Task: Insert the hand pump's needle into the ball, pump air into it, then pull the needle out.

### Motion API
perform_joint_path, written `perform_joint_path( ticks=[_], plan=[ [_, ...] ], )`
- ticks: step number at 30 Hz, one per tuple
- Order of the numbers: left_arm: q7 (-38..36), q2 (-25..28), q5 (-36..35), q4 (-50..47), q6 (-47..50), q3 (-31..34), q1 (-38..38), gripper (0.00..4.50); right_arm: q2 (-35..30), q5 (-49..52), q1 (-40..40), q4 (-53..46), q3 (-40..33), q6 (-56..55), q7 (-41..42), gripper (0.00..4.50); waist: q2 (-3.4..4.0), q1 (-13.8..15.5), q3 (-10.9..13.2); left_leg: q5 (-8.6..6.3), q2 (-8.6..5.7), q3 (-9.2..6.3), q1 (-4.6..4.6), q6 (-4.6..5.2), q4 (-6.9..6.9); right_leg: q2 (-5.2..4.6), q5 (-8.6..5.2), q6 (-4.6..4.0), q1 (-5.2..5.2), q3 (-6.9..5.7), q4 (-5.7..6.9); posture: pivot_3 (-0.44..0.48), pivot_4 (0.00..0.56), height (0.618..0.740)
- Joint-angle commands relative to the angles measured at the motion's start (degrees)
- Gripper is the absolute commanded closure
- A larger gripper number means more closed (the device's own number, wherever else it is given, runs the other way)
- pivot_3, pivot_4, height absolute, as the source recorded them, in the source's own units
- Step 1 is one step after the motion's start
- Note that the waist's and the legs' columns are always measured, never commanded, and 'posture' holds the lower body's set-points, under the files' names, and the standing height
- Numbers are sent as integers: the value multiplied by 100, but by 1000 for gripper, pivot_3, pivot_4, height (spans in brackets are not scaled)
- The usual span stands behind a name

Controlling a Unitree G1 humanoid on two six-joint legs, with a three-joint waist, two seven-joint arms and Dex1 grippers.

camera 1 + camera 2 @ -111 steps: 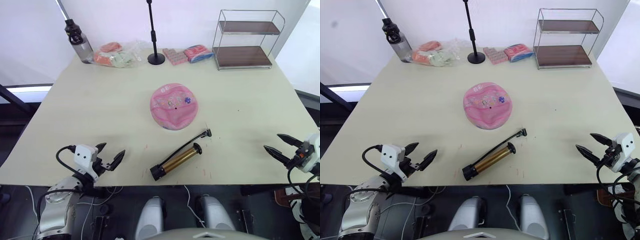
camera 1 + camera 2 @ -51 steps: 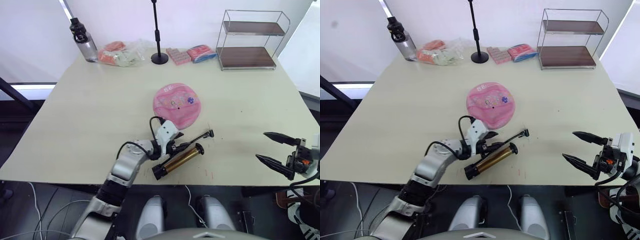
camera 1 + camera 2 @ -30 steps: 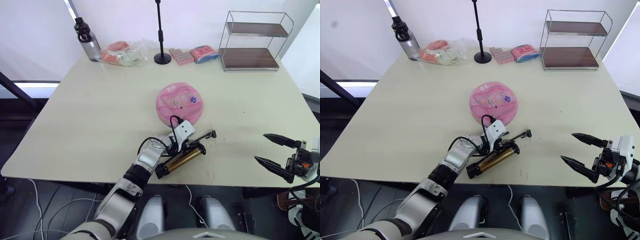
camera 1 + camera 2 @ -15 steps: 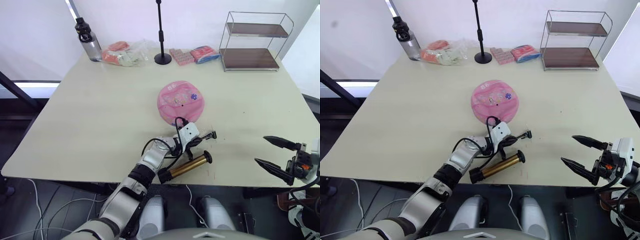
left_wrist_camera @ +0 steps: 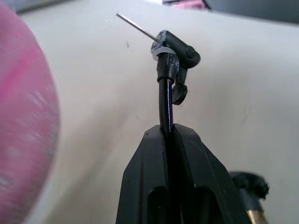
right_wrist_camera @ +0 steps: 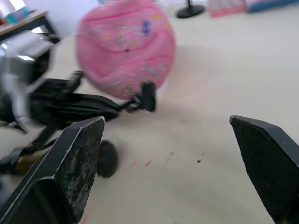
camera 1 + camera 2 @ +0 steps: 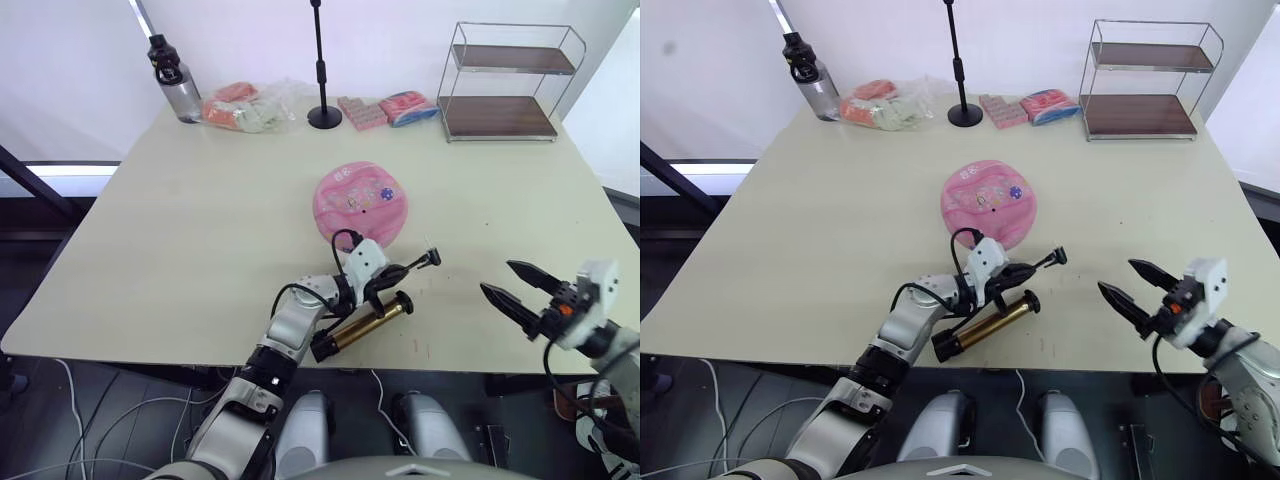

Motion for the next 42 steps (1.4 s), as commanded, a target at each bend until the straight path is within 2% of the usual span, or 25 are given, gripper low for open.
perform_joint_path(
  ticks=[1,6,15,20,42],
  plan=[
    [-395,46,-328,-348,-52,21,-166,4392,159,516,-313,-386,-40,493,-555,0,3,5,-2,0,0,0,0,0,0,1,1,-1,0,0,0,0,150,740],
    [-861,99,-492,-48,-119,-24,-431,4392,265,895,-594,-481,83,1024,-872,0,3,16,-1,0,-2,-3,-5,1,1,1,0,1,0,-2,0,0,150,740],
    [-1123,-37,-745,201,-163,101,-500,4392,547,1468,-741,-622,201,1469,-1288,0,2,-3,-1,-4,0,-6,-5,6,1,6,1,8,-1,-1,-1,0,150,740],
    [-1196,-102,-995,183,4,194,-390,4392,708,1604,-764,-636,300,1418,-1150,0,2,-2,-1,-4,0,-5,-6,7,1,6,0,9,-1,0,-1,0,150,740],
    [-1139,-174,-1074,205,15,268,-250,4392,962,1615,-832,-565,399,1242,-952,0,2,-2,-1,-4,1,-5,-6,7,1,7,-1,9,-2,-1,-1,0,150,740]
  ],
)
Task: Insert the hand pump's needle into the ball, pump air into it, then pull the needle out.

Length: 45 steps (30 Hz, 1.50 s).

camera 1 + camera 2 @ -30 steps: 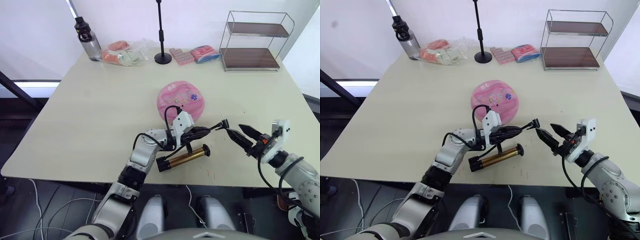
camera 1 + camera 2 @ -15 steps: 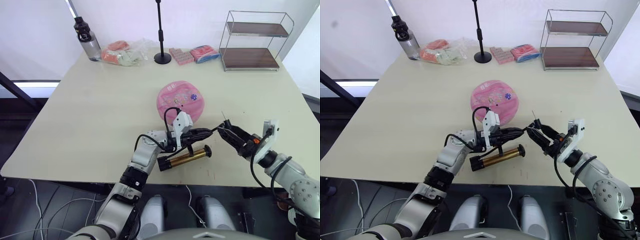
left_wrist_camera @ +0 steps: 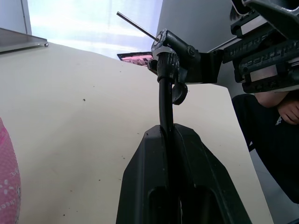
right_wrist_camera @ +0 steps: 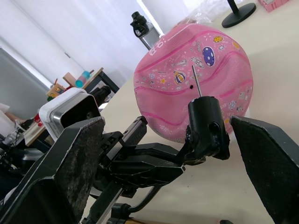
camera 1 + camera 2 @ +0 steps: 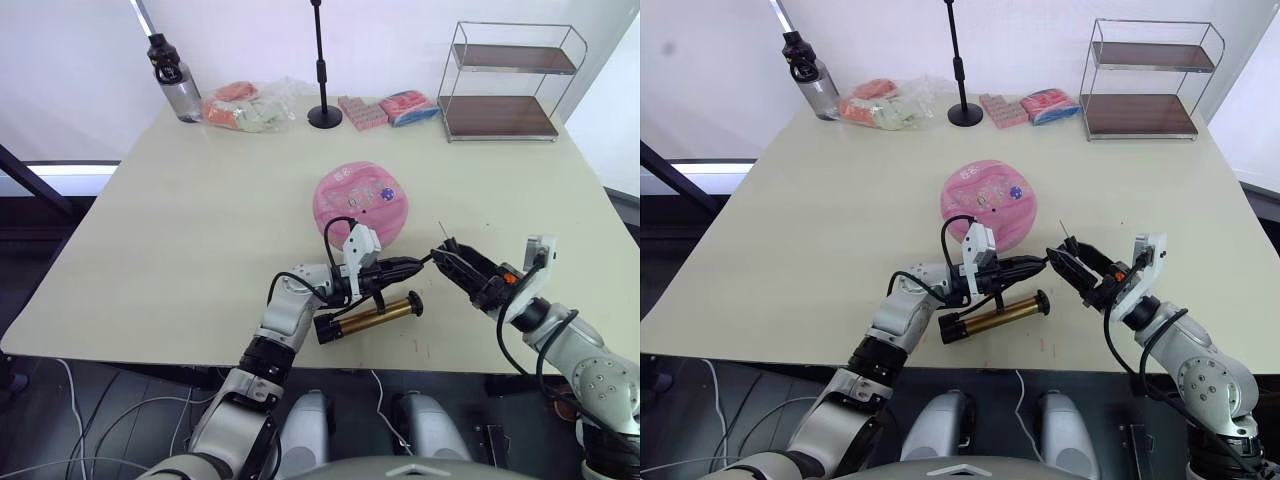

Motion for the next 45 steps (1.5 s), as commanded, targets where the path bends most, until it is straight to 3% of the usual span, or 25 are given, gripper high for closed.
perform_joint_path(
  ticks=[1,2,5,9,11,25,31,36,45],
  plan=[
    [46,-81,-92,-114,-41,40,5,4392,32,101,-4,-167,2,-112,53,0,0,1,0,0,0,0,0,0,0,0,0,0,0,0,0,0,150,740],
    [49,-86,-91,-115,-51,37,16,4392,43,82,6,-168,14,-126,56,0,0,0,0,0,0,0,0,0,0,0,0,0,0,0,0,0,150,740],
    [97,-130,-119,-124,-48,59,42,4500,69,30,4,-132,22,-181,59,1294,0,0,0,0,0,-1,0,0,0,0,0,0,0,-1,0,0,150,740],
    [99,-142,-112,-119,-57,45,44,4500,144,-14,-57,-65,20,-270,-11,3425,0,0,0,0,0,0,0,0,0,0,-1,-2,0,0,0,0,150,740],
    [81,-136,-95,-95,-84,22,65,4500,162,-67,-110,-25,37,-326,4,4118,0,0,0,0,0,0,0,0,0,0,-1,-2,-1,-1,0,0,150,740],
    [135,-86,-43,-34,-330,105,53,4500,109,-476,-152,72,182,-516,97,4143,0,-2,0,0,1,0,-1,0,0,0,-2,-2,-1,-1,0,0,150,740],
    [96,316,173,-240,-801,135,21,2392,-18,-689,-218,68,122,-714,215,4143,0,-6,0,0,1,0,0,0,-1,1,-2,-3,-2,0,-1,0,150,740],
    [-76,778,-190,-1010,-564,395,136,95,-406,-775,-146,-51,7,-743,454,4143,1,2,2,0,5,1,-6,0,0,3,-2,-3,-4,0,-3,0,150,740],
    [478,1674,-693,-1648,328,1425,-175,22,-1378,-1197,-318,55,-221,-1298,1377,4143,1,-9,5,0,9,1,-1,0,-1,8,-2,-3,-4,-2,-3,0,150,740]
  ],
)
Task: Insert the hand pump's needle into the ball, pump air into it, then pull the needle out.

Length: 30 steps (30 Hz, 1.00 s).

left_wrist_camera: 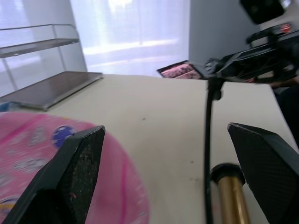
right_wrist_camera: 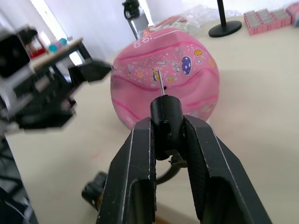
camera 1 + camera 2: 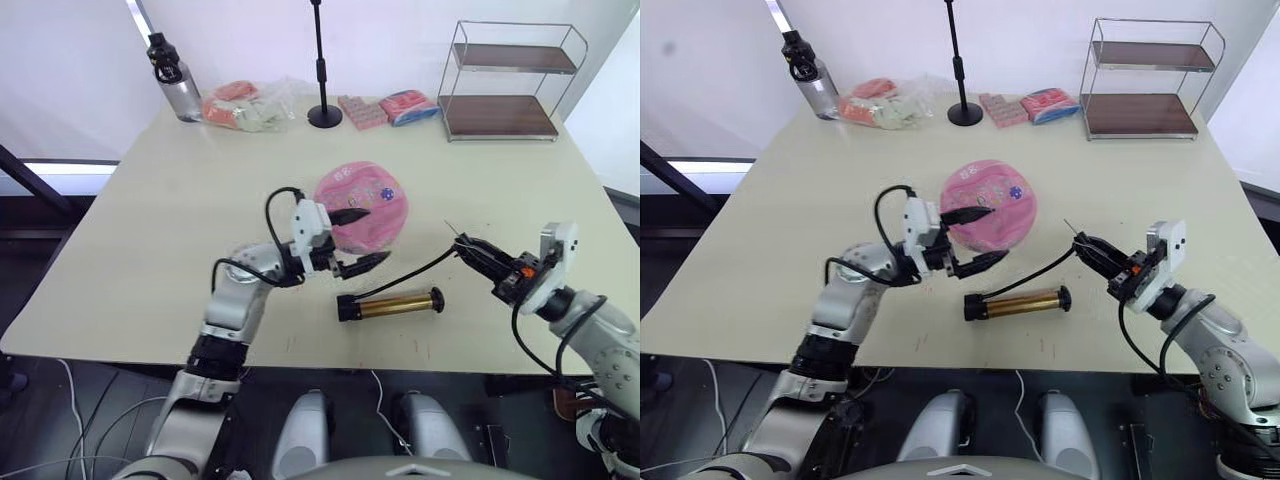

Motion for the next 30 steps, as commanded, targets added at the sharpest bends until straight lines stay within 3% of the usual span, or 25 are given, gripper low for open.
perform_joint_path(
  ticks=[1,11,15,30],
  plan=[
    [376,126,-243,-284,344,443,-286,22,-195,-254,-132,-73,-97,-518,474,4143,0,5,0,0,1,0,0,0,0,1,0,0,0,0,0,0,150,740],
    [1396,354,-3,404,1269,777,-1087,22,-306,-1008,-111,286,85,-1613,1421,4143,-9,17,6,0,0,1,-1,-1,0,2,13,23,0,-1,-3,0,150,740],
    [1539,302,154,1249,1502,674,-1680,22,-280,-1172,-134,361,143,-1825,1515,4143,-13,29,8,0,-1,2,-1,-1,0,2,13,24,1,-1,-2,0,150,740],
    [797,148,809,3268,1355,-1,-2873,22,-114,-1453,-18,260,250,-2004,1347,4143,-19,16,12,0,-2,5,-5,-1,-1,3,13,24,-2,1,-2,0,150,740]
  ],
)
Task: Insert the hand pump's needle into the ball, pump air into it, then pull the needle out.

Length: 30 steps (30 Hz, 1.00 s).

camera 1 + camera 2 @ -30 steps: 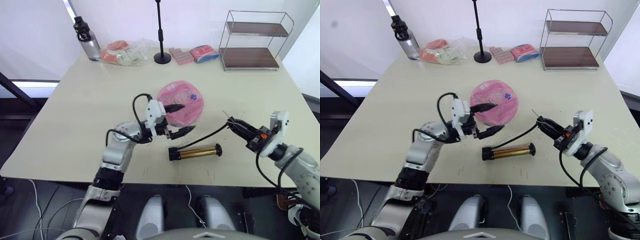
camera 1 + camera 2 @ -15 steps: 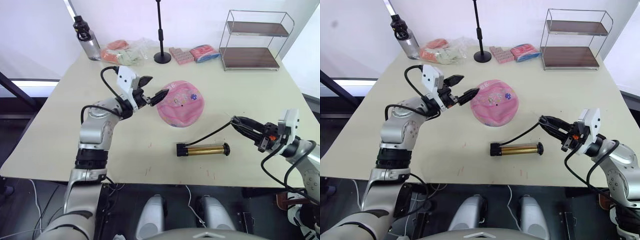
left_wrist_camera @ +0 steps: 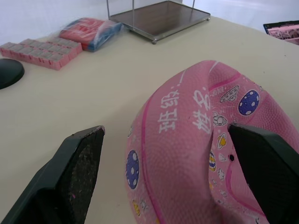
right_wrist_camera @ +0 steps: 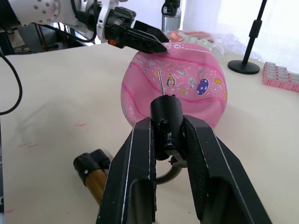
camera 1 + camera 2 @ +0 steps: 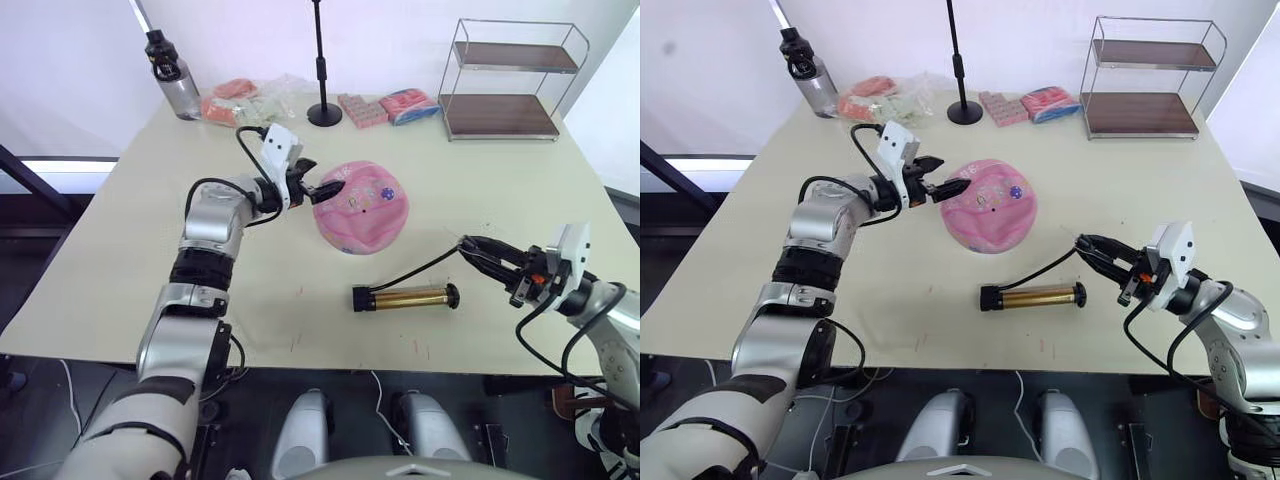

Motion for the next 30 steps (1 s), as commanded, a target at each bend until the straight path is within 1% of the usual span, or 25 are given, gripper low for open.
perform_joint_path(
  ticks=[1,3,9,14,22,24,25,27,28,29,30],
  plan=[
    [-64,-42,120,193,-134,-22,-217,22,7,12,31,-237,-54,-135,-58,4143,0,0,0,0,0,0,0,0,0,0,0,0,0,0,0,0,150,740],
    [-62,-60,247,324,-198,-70,-262,22,17,4,26,-242,-43,-142,-93,4143,0,-7,0,0,0,0,1,0,0,0,0,0,0,0,0,0,150,740],
    [-87,-130,327,445,-323,-28,-207,22,18,19,-4,-234,-26,-110,-139,4143,0,-2,0,0,0,0,0,0,0,0,0,0,-1,1,1,0,150,740],
    [8,-219,313,338,-351,44,-133,22,-11,107,-94,-266,15,-13,-104,4143,0,-2,0,0,0,-1,1,0,0,0,0,0,0,0,2,0,150,740],
    [118,-312,319,-91,-293,50,196,22,10,35,-409,-251,270,312,-264,4143,0,-18,0,0,0,1,1,0,0,0,8,-12,-1,2,3,0,150,740],
    [142,-325,329,-96,-300,47,226,571,6,44,-434,-228,292,331,-259,4143,0,-15,0,0,0,1,2,0,1,0,8,-11,-1,2,3,0,150,740],
    [149,-329,334,-90,-305,48,230,769,5,52,-442,-219,297,336,-260,4143,0,-7,0,0,0,0,2,0,1,0,7,-11,-1,2,4,0,150,740],
    [193,-339,357,-54,-356,59,226,1727,13,40,-436,-187,297,312,-263,4143,0,-5,0,0,0,-1,1,0,1,0,8,-12,-1,1,4,0,150,740],
    [206,-343,366,-28,-381,62,216,1904,14,27,-428,-169,298,291,-257,4143,0,-4,0,0,0,-1,1,0,1,0,8,-13,-1,1,3,0,150,740],
    [218,-345,374,-11,-406,65,210,2429,14,20,-420,-162,298,279,-251,4143,0,-5,0,0,0,0,1,0,1,0,9,-13,-1,2,3,0,150,740],
    [223,-345,380,-4,-424,65,206,2739,15,23,-414,-165,295,278,-252,4143,0,-7,0,0,0,0,1,0,1,0,9,-13,-1,2,3,0,150,740]
  ],
)
